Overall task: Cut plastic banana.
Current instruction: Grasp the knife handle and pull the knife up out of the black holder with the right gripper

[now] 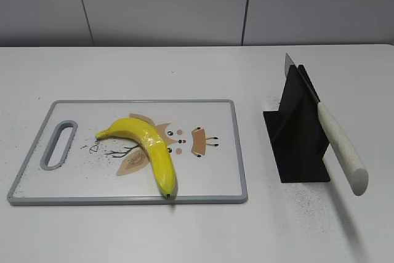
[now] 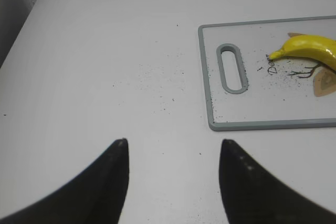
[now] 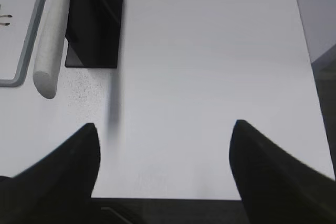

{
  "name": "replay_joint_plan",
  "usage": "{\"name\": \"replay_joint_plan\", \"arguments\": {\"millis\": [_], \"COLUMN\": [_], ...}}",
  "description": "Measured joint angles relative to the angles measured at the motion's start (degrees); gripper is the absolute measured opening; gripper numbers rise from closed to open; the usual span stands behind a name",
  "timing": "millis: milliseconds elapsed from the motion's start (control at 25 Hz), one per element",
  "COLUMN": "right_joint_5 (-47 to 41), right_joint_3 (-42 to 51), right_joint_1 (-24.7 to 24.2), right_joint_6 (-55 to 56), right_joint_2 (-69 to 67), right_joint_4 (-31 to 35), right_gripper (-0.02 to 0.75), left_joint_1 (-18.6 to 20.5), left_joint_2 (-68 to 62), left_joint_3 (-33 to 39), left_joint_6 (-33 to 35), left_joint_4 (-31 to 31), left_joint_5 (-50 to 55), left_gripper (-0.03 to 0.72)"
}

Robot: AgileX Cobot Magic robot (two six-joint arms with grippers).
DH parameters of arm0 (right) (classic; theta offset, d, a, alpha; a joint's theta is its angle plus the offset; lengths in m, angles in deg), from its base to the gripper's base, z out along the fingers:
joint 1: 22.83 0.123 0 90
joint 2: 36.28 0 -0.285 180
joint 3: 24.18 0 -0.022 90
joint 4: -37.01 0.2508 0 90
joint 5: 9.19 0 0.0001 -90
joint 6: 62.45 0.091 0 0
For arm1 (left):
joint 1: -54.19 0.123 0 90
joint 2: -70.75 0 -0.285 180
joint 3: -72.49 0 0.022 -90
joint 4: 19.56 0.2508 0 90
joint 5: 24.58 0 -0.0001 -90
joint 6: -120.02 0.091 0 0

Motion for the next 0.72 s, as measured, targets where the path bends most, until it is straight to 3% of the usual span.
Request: {"name": "replay_joint_plan", "arguments": {"millis": [280, 720], "right_joint_5": [-3.8, -3.7], "right_joint_3": [-7.6, -11.8], "right_joint_1": [1.5, 17.5], "right_joint_6": [3.0, 10.0], "right_joint_2": [-14.4, -30.9], "right_joint_4": [5.1, 2.7], "right_gripper": [0.581, 0.557], "left_joint_1": [0.0, 0.0], "left_joint_2": [0.0, 0.0], "left_joint_3": [0.0, 0.0], "left_joint_6": [0.0, 0.0], "left_joint_4": [0.0, 0.0], "left_joint_5": [0.0, 0.0], "left_gripper": [0.514, 0.514]}}
